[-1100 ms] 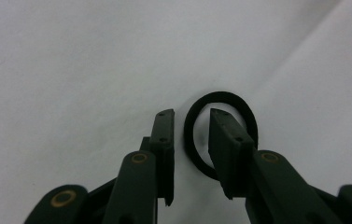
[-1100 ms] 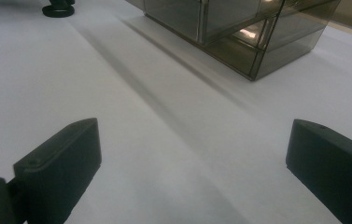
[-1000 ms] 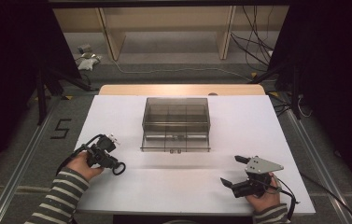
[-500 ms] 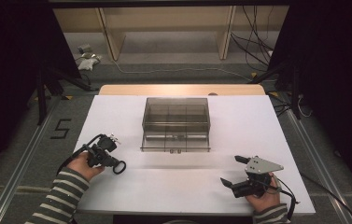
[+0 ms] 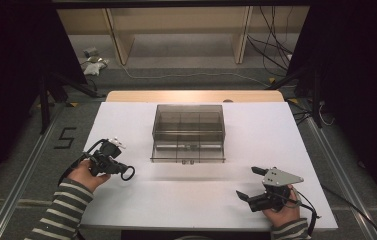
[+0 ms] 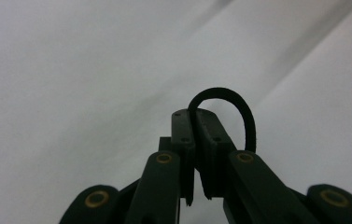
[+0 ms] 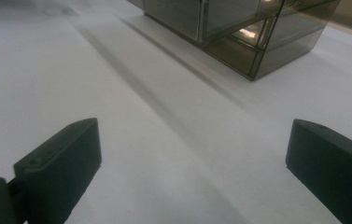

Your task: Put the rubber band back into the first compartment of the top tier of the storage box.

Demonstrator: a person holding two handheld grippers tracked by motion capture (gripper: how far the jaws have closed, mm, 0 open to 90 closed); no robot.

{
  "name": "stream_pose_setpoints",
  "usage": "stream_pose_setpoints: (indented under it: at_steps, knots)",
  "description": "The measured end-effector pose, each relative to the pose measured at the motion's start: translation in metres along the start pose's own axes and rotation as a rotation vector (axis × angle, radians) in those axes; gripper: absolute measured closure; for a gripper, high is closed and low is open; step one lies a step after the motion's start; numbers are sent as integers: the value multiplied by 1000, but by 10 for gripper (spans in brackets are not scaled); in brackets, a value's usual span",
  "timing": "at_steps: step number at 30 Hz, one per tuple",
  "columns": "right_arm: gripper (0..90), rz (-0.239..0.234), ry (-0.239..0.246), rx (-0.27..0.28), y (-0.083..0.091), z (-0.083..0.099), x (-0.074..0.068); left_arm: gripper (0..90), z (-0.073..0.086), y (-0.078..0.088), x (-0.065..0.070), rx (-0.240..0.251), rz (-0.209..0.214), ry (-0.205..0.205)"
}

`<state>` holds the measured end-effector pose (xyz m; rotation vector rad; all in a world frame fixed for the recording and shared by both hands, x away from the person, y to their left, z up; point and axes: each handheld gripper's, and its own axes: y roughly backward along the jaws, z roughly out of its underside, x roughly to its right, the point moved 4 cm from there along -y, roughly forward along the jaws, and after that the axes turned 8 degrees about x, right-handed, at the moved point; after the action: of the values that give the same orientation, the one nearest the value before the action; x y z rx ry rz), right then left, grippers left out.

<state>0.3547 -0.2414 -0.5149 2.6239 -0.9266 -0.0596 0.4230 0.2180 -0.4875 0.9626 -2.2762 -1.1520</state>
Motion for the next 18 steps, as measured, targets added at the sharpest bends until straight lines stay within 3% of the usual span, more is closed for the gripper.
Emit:
stream_pose_setpoints:
  at_steps: [18]
  knots:
    - [45,-1,-5,-3,0,0,0,855,-19,36,-7,170,-53,16]
